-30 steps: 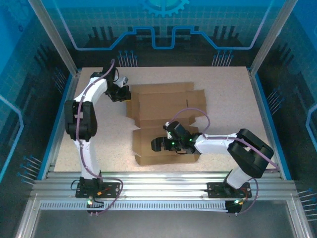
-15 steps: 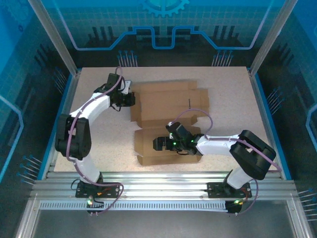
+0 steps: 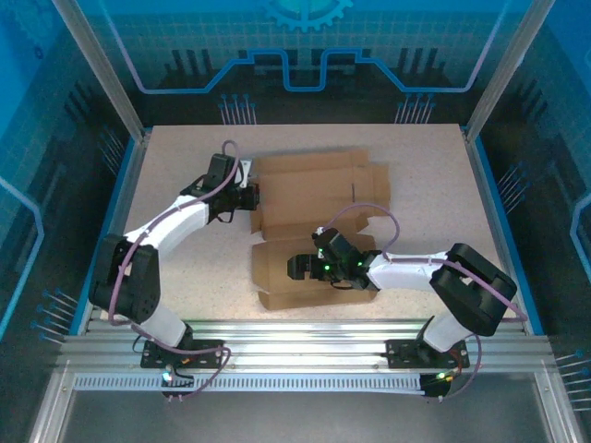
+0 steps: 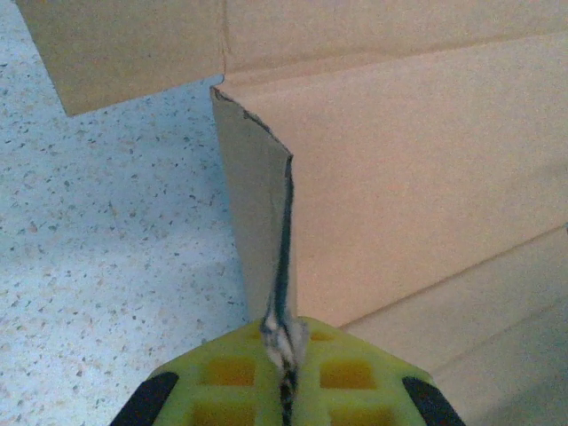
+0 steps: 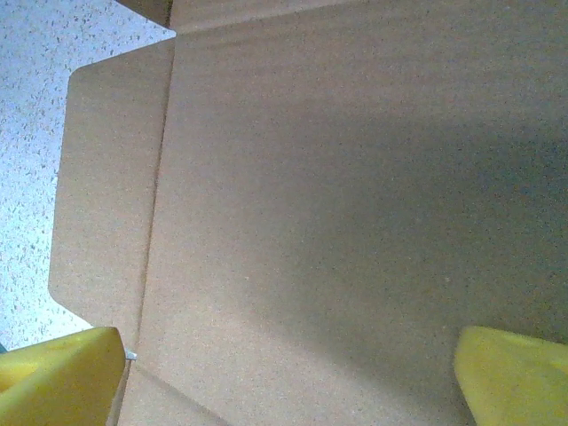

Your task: Fold the paper box

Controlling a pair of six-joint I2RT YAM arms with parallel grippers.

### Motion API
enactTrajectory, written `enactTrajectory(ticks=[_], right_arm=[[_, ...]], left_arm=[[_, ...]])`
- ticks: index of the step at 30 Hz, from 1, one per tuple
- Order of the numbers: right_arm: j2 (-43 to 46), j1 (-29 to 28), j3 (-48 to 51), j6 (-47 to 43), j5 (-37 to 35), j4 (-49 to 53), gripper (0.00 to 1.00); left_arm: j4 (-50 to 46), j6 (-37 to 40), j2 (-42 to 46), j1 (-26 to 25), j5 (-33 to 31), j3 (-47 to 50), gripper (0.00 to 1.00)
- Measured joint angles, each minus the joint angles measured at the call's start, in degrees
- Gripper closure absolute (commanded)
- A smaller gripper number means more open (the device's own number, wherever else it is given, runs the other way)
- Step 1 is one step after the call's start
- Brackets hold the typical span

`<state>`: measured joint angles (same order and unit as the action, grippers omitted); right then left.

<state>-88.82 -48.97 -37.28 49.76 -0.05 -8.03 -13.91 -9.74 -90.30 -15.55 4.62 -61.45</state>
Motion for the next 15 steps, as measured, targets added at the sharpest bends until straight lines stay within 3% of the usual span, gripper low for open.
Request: enactTrajectory(ticks=[15], right_arm=[[0.15,-0.63,0.11,1.09,-1.97,0.02,0.01]], left_arm=[[5.73,-5.88,10.25,-5.27,-7.06,11.76,0.99]])
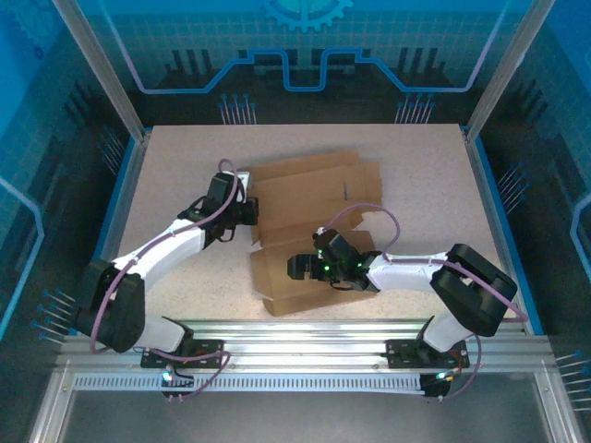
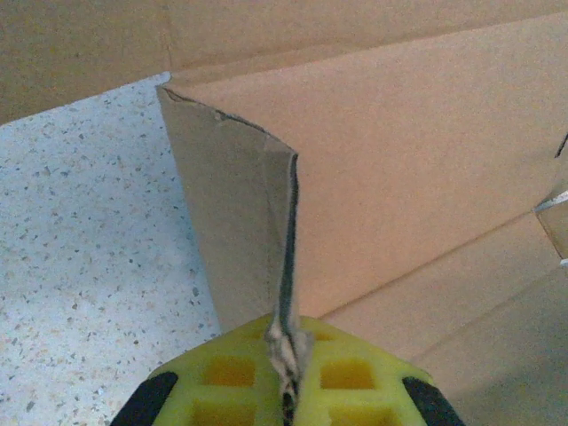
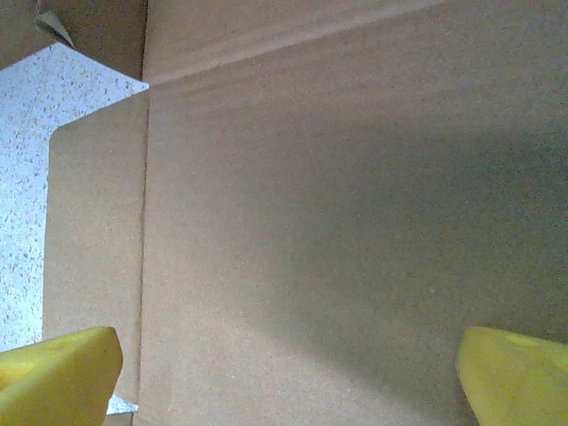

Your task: Fold the paper box

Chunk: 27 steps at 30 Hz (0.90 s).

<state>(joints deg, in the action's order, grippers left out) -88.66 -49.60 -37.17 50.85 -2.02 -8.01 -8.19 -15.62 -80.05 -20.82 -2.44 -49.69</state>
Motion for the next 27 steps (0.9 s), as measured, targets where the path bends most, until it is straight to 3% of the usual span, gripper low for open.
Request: enactTrajectory(ticks=[27], right_arm=[[0.83,-0.90,2.64,4.48,-3.74,-4.61,0.01]], left_arm=[[3.02,-10.56,9.68,-12.59,-14.95,11.30,0.96]])
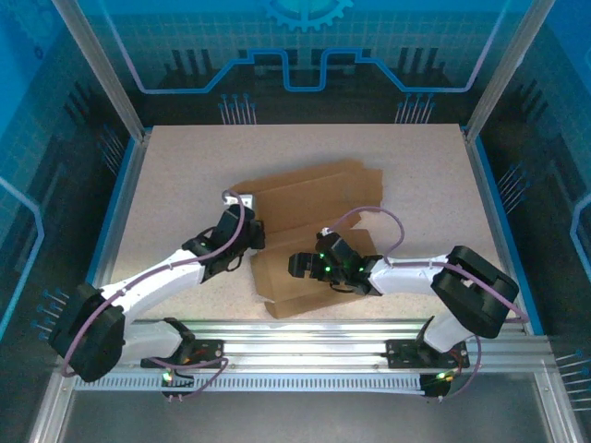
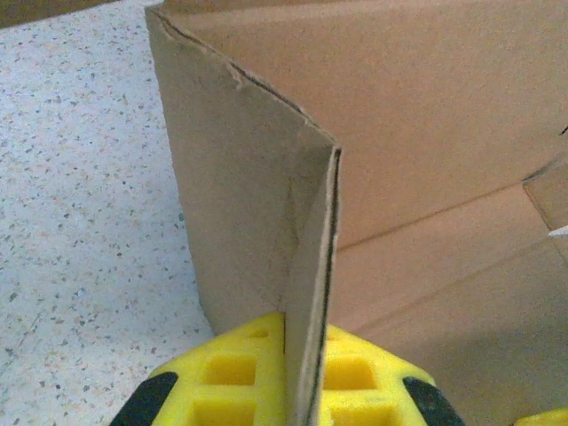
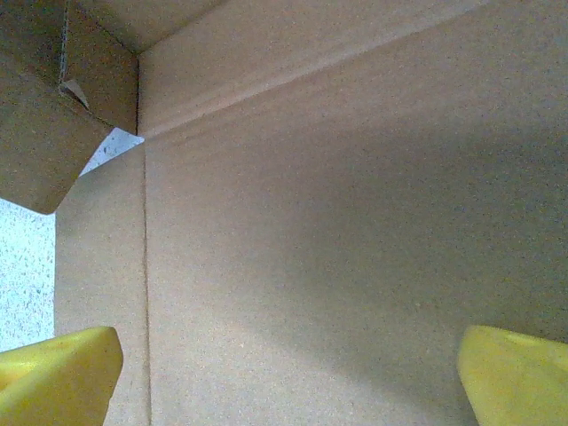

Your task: Fold the paper box

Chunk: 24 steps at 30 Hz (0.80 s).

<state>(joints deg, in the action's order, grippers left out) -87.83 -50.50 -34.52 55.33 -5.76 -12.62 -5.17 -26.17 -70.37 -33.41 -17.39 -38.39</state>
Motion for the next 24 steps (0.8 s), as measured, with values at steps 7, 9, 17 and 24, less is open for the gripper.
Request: enactTrajectory(ticks=[7,9,17,24], right_arm=[[1.95,-0.20,1.77,0.39,-1.49,-0.15,0.01],[3.32,-0.24,2.73,0.90,-2.49,0.74,0.01],[13.20,-1.49,10.71,6.58,-8.94,2.36,0.01],[18.03,-1.73,13.81,8.15,-11.82,4.24,0.03]], left_arm=[[-1.16,-3.41,-0.07,-2.71,-2.86,0.00,0.96],[-1.07,-3.67,-0.35,-4.55,-3.52,-0.02,0.96],[2.38,-4.00,-5.81,-11.67,-7.10,-2.34,0.95],[2.40,-5.40,-8.68,-15.06,-10.19,-4.55,0.96]])
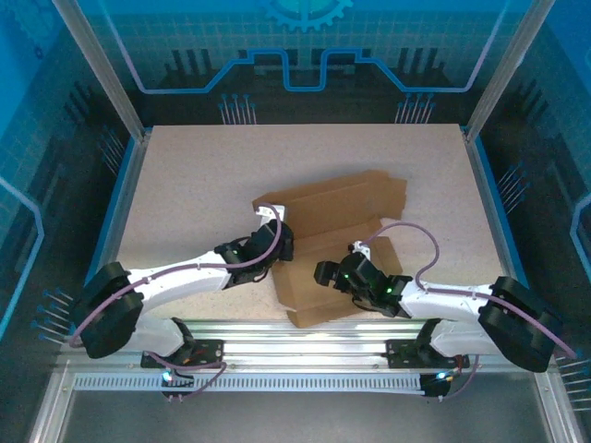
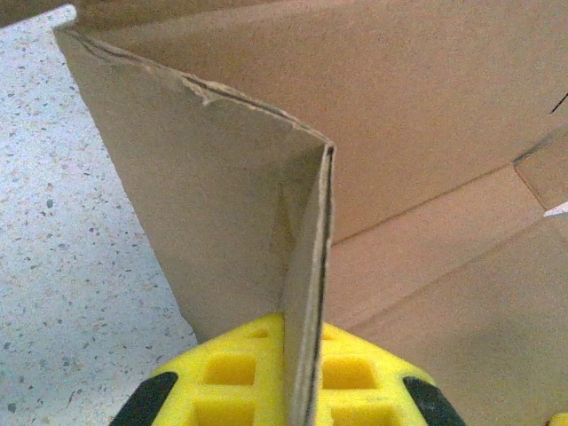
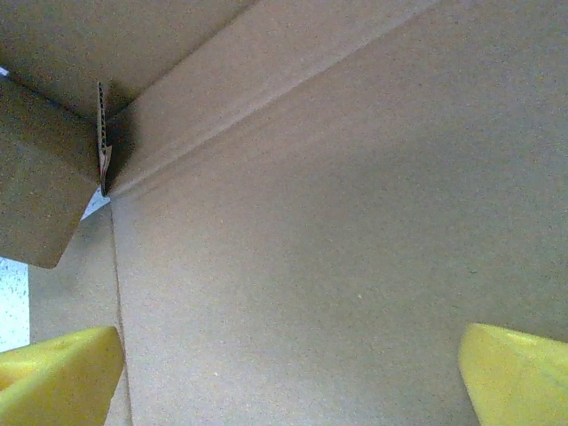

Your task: Fold the paper box

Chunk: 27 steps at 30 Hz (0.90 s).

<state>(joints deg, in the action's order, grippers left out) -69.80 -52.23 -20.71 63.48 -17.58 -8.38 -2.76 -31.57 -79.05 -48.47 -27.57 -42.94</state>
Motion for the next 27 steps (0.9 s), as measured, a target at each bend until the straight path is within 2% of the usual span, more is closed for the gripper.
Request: enactTrajectory(ticks=[9,11,21,27], right_arm=[[1.42,-0.59,0.76,-8.17,6.67,-0.13,0.13],[2.58,-1.25,0.79,-10.12,8.70,0.46,0.19],[4.35,-3.02,0.44,-13.00,11.61,7.30,0.67],[-0.42,-4.74,0.00,-11.02,10.05,7.39,0.87]], left_arm=[[-4.17,-0.02,1.95,-0.24,-1.60,-0.31,0.96],[-5.22,-0.02,2.51,-0.24,-1.77,-0.31,0.96],[-8.04,-1.22,5.01,-0.24,-2.64,1.14,0.95],[-8.11,-2.23,4.98,-0.24,-2.64,1.25,0.94]])
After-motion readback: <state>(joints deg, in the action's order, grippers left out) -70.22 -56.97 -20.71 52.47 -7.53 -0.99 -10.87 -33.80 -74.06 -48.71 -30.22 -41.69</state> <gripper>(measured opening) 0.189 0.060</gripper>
